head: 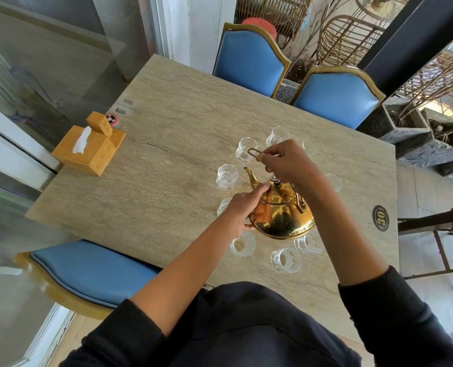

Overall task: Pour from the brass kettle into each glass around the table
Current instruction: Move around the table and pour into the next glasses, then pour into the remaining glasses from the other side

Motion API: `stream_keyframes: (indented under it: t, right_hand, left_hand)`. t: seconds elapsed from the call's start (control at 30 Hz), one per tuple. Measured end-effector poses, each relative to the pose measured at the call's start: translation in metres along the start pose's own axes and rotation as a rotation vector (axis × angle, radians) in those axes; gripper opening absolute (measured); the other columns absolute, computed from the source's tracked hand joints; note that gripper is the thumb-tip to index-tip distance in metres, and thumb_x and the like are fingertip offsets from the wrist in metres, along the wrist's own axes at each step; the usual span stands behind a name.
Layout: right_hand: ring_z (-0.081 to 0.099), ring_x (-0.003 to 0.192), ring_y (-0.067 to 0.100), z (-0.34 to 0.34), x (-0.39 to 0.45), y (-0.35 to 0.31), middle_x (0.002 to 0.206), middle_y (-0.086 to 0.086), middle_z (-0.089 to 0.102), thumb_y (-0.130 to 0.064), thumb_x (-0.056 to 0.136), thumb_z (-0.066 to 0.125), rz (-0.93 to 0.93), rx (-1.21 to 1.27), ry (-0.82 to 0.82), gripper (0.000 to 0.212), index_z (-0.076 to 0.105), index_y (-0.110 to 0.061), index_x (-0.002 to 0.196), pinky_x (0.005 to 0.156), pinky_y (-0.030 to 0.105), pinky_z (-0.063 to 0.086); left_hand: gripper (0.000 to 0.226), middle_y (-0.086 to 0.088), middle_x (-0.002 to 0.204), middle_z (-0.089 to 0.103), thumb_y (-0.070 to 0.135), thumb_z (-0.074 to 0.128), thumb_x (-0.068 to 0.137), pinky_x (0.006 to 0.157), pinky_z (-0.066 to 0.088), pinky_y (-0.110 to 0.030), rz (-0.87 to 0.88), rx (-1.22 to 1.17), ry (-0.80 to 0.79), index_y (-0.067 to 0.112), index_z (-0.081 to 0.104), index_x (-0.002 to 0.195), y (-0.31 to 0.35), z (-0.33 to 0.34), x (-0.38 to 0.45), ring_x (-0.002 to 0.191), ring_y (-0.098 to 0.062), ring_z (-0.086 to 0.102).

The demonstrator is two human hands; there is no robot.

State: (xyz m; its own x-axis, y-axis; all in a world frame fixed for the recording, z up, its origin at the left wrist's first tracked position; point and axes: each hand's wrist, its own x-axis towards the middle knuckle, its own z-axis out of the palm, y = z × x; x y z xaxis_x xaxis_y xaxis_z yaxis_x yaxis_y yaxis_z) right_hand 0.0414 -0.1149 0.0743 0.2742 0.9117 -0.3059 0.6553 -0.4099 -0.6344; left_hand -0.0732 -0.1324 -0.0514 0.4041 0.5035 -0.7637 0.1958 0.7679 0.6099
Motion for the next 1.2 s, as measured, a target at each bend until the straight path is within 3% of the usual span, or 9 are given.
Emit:
stream_keyframes:
  t: [0.1,0.3,0.6,0.73,0.87,1.03,1.2]
  right_hand:
    - [0.047,0.046,0.011,0.002,0.001,0.001,0.065,0.002,0.064,-0.019,0.095,0.061,0.006,0.040,0.014,0.024,0.077,-0.004,0.103,0.040,0.020,0.037]
    - [0.042,0.040,0.005,0.007,-0.002,0.005,0.065,0.004,0.064,-0.022,0.095,0.061,0.004,0.125,0.057,0.024,0.077,-0.007,0.101,0.043,0.024,0.035]
    - [0.043,0.038,0.003,0.016,-0.031,0.013,0.060,0.002,0.061,-0.027,0.095,0.062,0.011,0.216,0.054,0.023,0.077,-0.012,0.104,0.042,0.024,0.034]
    - [0.045,0.036,0.000,0.020,-0.048,0.016,0.059,-0.001,0.060,-0.025,0.097,0.062,0.030,0.202,0.061,0.023,0.077,-0.011,0.107,0.043,0.023,0.034]
    - [0.049,0.036,-0.002,0.024,-0.063,0.020,0.061,-0.002,0.060,-0.023,0.099,0.060,0.045,0.186,0.055,0.025,0.075,-0.007,0.109,0.039,0.013,0.033]
    - [0.049,0.035,-0.003,0.027,-0.074,0.025,0.062,0.001,0.060,-0.021,0.099,0.058,0.042,0.129,0.040,0.025,0.075,-0.003,0.105,0.039,0.013,0.032]
    - [0.047,0.035,-0.002,0.031,-0.079,0.032,0.063,0.003,0.063,-0.023,0.097,0.060,0.025,0.094,-0.007,0.024,0.077,-0.006,0.102,0.045,0.020,0.034]
  left_hand:
    - [0.060,-0.007,0.106,0.075,0.070,0.074,0.087,0.102,0.055,-0.051,0.003,0.000,0.014,0.017,0.070,0.117,0.002,-0.002,0.001,0.105,-0.026,0.072]
    - [0.068,-0.007,0.115,0.077,0.072,0.077,0.082,0.073,0.053,-0.035,0.020,0.013,0.063,0.019,0.071,0.124,0.005,-0.010,0.003,0.106,-0.023,0.073]
    - [0.060,-0.009,0.119,0.075,0.063,0.079,0.088,0.072,0.055,-0.034,0.059,0.087,0.017,0.017,0.069,0.125,-0.013,-0.029,-0.002,0.104,-0.023,0.072]
    - [0.066,-0.008,0.124,0.076,0.067,0.079,0.085,0.071,0.054,-0.036,0.029,0.105,-0.025,0.019,0.070,0.129,-0.029,-0.030,-0.007,0.115,-0.027,0.072]
    - [0.064,-0.009,0.123,0.076,0.066,0.078,0.086,0.079,0.057,-0.039,-0.020,0.105,-0.071,0.020,0.071,0.130,-0.043,-0.025,-0.011,0.111,-0.025,0.072]
    - [0.070,-0.010,0.127,0.074,0.069,0.076,0.086,0.072,0.054,-0.037,-0.063,0.100,-0.096,0.020,0.066,0.135,-0.059,-0.016,-0.020,0.115,-0.026,0.070]
    - [0.073,-0.012,0.133,0.070,0.070,0.074,0.087,0.097,0.057,-0.050,-0.083,0.092,-0.082,0.021,0.062,0.139,-0.071,-0.010,-0.029,0.126,-0.031,0.064]
